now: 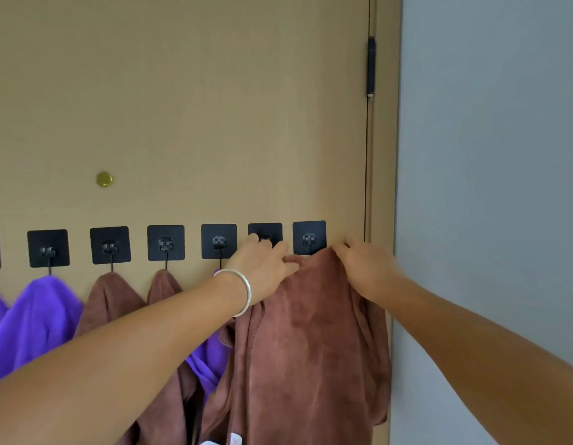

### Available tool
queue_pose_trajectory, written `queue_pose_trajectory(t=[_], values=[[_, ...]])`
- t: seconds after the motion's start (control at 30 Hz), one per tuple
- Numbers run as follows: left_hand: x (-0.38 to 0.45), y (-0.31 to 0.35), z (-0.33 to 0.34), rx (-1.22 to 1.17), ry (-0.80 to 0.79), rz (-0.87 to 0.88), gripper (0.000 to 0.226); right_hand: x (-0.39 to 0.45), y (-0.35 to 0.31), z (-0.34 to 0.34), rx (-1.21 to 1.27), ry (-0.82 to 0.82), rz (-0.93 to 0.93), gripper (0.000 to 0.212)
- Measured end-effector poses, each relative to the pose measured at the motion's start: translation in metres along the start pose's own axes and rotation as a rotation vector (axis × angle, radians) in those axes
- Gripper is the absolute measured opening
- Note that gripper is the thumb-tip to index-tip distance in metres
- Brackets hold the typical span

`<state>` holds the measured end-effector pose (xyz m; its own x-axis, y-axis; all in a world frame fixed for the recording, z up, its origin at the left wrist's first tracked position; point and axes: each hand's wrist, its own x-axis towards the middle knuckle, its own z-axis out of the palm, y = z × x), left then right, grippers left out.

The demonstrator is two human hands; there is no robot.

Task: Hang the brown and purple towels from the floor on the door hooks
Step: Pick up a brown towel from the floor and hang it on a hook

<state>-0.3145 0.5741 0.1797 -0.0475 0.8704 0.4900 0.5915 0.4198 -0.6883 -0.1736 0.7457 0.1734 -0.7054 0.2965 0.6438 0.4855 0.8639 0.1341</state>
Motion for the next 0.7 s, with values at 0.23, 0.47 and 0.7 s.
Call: queue_pose_trajectory(t=[0.23, 0.47, 0.7], values=[[0.008, 0.047, -0.003, 0.059, -0.156, -0.094, 0.033, -0.021, 0.003, 0.036, -0.08, 0.101, -0.05, 0.047], [0.006, 0.083, 0.005, -0.159, -0.23, -0.14, 0.042, -0.057, -0.022, 0.098, 0.111, 0.052, -0.01, 0.053], [-0.02, 0.096, 0.015, -0.201, -0.254, -0.04, 0.044, -0.07, -0.032, 0.113, 0.2, 0.229, 0.006, 0.043]])
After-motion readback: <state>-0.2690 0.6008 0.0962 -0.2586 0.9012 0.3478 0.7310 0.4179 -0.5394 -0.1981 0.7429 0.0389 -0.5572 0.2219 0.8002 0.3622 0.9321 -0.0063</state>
